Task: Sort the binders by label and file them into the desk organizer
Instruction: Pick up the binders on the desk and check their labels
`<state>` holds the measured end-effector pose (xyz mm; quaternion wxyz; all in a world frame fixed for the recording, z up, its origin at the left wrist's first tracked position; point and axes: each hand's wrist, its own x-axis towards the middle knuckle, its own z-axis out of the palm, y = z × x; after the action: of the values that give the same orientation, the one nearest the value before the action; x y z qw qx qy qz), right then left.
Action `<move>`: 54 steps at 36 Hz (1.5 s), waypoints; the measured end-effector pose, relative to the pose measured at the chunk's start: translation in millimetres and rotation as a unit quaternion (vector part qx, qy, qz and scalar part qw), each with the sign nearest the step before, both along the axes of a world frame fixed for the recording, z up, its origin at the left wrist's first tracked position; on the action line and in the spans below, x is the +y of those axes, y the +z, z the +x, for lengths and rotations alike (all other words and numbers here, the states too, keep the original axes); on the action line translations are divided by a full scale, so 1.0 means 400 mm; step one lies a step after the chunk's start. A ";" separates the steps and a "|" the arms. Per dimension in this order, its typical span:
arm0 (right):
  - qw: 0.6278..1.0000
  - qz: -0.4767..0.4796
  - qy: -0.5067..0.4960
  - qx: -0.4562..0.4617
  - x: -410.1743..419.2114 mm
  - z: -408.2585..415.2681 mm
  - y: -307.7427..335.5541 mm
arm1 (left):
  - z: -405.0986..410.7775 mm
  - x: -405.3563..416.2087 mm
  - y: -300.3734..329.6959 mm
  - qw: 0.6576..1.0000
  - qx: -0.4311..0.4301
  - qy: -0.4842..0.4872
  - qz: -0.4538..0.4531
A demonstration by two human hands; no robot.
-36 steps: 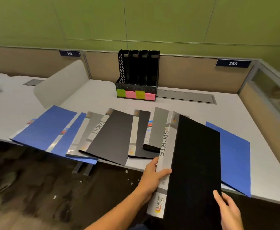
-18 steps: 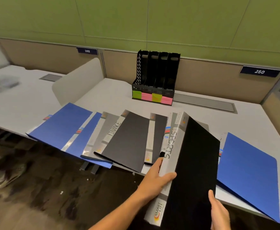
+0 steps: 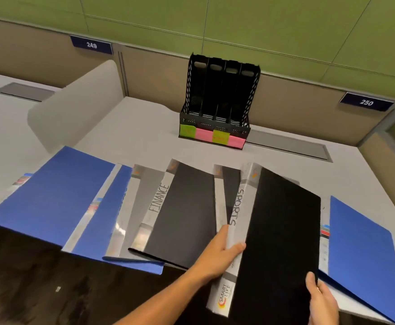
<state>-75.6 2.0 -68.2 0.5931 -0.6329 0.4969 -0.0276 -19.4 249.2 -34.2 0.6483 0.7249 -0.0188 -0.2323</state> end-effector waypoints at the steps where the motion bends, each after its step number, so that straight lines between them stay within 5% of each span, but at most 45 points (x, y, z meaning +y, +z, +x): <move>1: 1.000 -0.010 -0.010 0.005 0.008 0.009 0.002 | 0.014 0.008 -0.009 1.000 0.007 -0.004 -0.001; 20: 0.997 -0.069 -0.030 0.025 0.096 0.068 -0.016 | 0.124 0.094 -0.091 0.998 0.060 -0.007 0.000; 35: 0.996 0.005 0.088 -0.030 0.144 0.201 -0.098 | 0.115 0.214 -0.069 0.987 0.034 0.150 0.040; 44: 0.973 0.064 0.205 -0.080 0.272 0.264 -0.078 | 0.092 0.306 -0.066 0.949 -0.014 0.271 0.157; 49: 0.968 0.047 0.226 -0.100 0.348 0.288 -0.075 | 0.099 0.387 -0.071 0.898 -0.053 0.357 0.251; 54: 0.962 0.034 0.248 -0.104 0.393 0.299 -0.082 | 0.115 0.507 -0.107 0.853 0.001 0.402 0.334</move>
<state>44.0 159.4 -101.0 0.6508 -0.7096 0.2603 0.0716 26.7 452.1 -77.0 0.4038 0.8421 0.3533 0.0553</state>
